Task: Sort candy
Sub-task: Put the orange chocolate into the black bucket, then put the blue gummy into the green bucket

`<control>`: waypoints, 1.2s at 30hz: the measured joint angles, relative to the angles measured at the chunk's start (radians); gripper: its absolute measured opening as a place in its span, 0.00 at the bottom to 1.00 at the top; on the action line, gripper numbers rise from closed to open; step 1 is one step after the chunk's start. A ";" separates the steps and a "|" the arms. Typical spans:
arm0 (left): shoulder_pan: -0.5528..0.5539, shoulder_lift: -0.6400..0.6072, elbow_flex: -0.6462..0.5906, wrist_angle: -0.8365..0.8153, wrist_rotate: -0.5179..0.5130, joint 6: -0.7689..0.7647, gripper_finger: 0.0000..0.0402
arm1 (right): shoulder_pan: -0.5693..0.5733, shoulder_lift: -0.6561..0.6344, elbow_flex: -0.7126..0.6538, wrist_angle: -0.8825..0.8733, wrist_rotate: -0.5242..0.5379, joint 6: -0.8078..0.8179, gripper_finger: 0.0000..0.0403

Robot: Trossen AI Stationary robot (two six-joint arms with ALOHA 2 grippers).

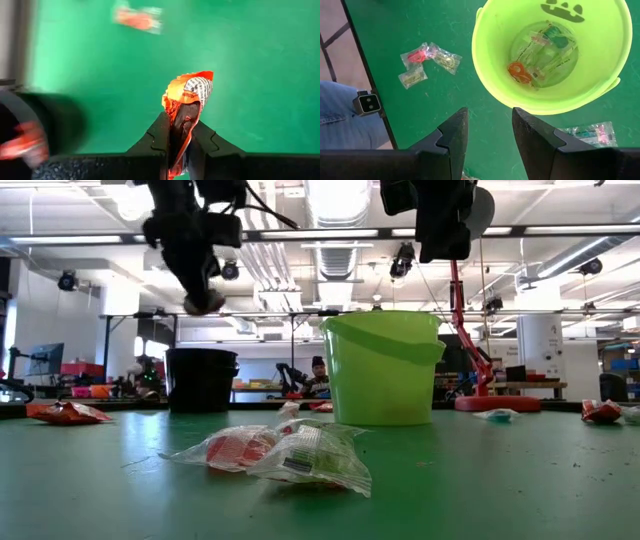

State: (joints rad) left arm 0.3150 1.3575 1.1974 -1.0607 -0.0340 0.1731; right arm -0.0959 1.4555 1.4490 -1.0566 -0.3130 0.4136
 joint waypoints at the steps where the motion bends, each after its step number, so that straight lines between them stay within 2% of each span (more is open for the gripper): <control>1: 0.033 0.000 0.024 -0.014 -0.008 0.020 0.02 | 0.000 0.000 0.000 0.000 0.000 0.006 0.36; 6: 0.214 0.003 0.110 -0.036 -0.010 0.116 0.02 | 0.000 0.000 0.000 0.000 0.000 0.019 0.36; 13: 0.477 0.007 0.146 -0.004 -0.010 0.186 0.02 | 0.000 0.000 0.000 0.000 0.004 0.003 0.36; 20: 0.644 0.051 0.145 0.049 -0.010 0.240 0.04 | 0.000 0.000 0.000 0.000 0.061 -0.005 0.36; 25: 0.680 0.119 0.176 0.038 -0.010 0.222 0.09 | -0.001 0.000 0.000 -0.001 0.063 -0.006 0.36; 36: 0.679 0.227 0.264 -0.058 0.025 0.211 0.29 | -0.001 0.000 0.000 -0.006 0.063 -0.012 0.36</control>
State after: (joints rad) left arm 0.9939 1.5844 1.4613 -1.1185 -0.0086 0.3844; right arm -0.0967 1.4559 1.4490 -1.0628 -0.2504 0.4015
